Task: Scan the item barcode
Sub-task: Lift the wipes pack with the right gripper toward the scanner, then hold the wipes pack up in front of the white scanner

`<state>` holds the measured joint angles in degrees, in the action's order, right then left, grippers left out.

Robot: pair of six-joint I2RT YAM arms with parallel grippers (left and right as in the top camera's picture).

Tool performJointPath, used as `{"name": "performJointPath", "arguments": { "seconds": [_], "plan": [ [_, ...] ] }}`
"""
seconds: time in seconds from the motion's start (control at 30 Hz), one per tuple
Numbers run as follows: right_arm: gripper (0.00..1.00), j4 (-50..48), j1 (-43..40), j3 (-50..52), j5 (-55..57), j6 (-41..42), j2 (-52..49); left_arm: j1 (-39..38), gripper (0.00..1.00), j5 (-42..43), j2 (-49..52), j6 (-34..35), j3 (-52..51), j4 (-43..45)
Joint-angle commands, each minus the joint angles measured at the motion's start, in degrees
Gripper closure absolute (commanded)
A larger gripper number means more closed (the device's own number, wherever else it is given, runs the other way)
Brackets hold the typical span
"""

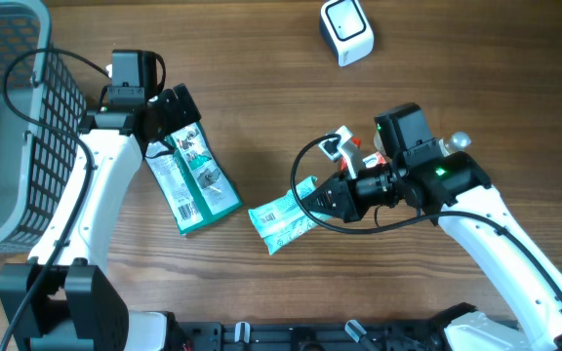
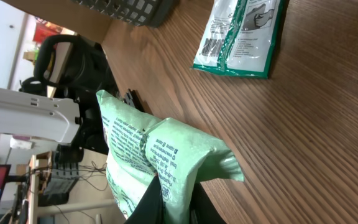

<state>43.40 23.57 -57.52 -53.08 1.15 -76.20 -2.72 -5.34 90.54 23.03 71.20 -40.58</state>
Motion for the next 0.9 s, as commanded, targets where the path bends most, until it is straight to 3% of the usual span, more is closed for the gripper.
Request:
{"name": "performJointPath", "arguments": {
  "seconds": [0.0,0.17,0.37,0.57,0.73,0.87],
  "plan": [
    [0.96,-0.3,0.0,-0.3,4.1,-1.6,0.7,0.1,0.0,-1.0,0.1,-0.2,0.2,0.0],
    [0.96,-3.2,0.0,-0.3,17.3,-0.4,0.7,0.1,0.0,-1.0,0.1,-0.2,0.2,0.0],
    [0.96,-12.9,0.0,-2.8,19.9,12.4,0.7,0.1,0.0,-1.0,0.1,-0.2,0.2,0.0],
    [0.96,-1.4,0.0,-18.9,21.6,12.1,0.5,0.1,0.0,-1.0,0.1,-0.2,0.2,0.0],
    [0.96,12.0,0.0,-39.8,28.2,6.3,-3.8,0.1,0.0,-1.0,0.1,-0.2,0.2,0.0],
    [0.96,13.3,0.0,-45.1,38.2,-3.7,-7.1,0.1,0.0,-1.0,0.1,-0.2,0.2,0.0]
  ]
}}
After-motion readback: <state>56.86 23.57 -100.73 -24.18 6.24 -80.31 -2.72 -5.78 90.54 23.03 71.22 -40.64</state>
